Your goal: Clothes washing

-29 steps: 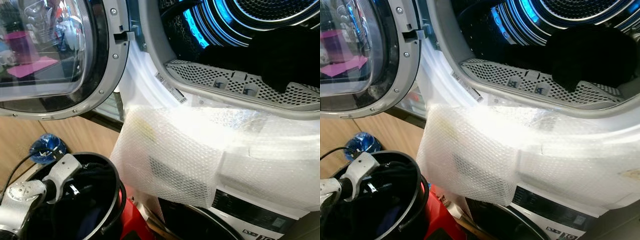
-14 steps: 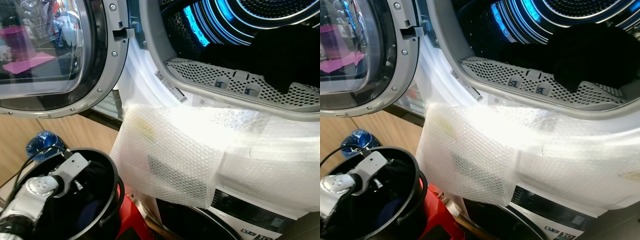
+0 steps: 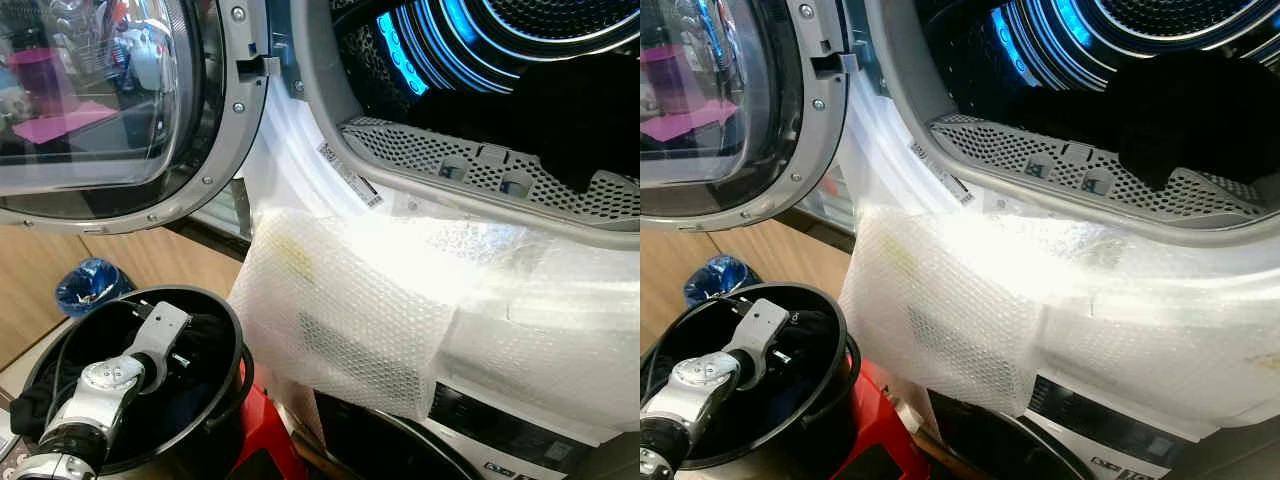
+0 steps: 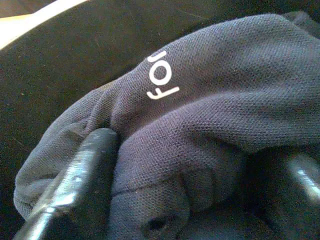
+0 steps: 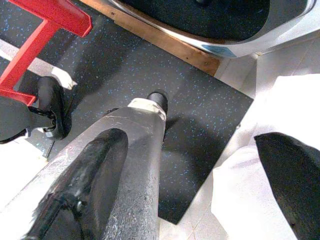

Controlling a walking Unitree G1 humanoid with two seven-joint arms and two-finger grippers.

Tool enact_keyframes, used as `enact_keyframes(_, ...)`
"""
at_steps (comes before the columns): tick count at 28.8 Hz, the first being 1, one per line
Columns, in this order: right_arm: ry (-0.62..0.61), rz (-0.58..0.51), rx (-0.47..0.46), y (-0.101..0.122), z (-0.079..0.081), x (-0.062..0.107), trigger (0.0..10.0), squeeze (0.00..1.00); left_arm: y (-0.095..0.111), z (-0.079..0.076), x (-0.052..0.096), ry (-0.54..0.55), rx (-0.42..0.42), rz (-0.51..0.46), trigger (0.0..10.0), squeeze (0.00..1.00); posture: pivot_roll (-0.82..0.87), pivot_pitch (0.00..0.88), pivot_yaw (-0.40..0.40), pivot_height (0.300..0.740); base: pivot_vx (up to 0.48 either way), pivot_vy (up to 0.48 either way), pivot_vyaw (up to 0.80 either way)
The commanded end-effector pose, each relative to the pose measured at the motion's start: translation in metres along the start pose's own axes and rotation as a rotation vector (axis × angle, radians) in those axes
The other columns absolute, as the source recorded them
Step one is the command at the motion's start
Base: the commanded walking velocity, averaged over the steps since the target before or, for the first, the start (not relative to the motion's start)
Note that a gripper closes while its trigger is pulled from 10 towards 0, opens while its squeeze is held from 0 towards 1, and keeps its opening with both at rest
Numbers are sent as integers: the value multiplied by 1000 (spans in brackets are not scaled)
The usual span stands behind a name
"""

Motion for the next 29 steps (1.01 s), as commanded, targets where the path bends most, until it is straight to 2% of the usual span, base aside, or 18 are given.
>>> enact_keyframes(1, 4, 25, -1, -10, 1, 1, 10000, 0, -2, -5, -2, -17, 31, 9, 0, 0, -28, 67, -18, 740, 0, 0, 0)
enact_keyframes(21, 17, 32, -37, -14, 10, 0, 10000, 0, -6, -9, -5, -5, 127, 13, 0, 0, -27, 72, 9, 740, 0, 0, 0)
enact_keyframes(23, 17, 35, -46, -15, 12, 0, 10000, 0, 0, -7, -6, 19, 163, -19, 0, 0, -25, 77, 14, 740, 0, 0, 0)
enact_keyframes(29, 16, 38, -55, -17, 13, 0, 10000, 0, 11, 0, -5, 63, 193, -85, 0, 0, -22, 80, 22, 740, 0, 0, 0)
Point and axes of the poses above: a point about 5 cm out from each wrist's last joint towards the gripper, its own x axis pointing back from the gripper into the wrist, its own y axis along the axis of the wrist's last joint, z = x × y, the point moved 4 cm from there along -x, pointing out of the wrist towards the gripper, and after that the axes turned 10 degrees about x, right-handed, at the moved point
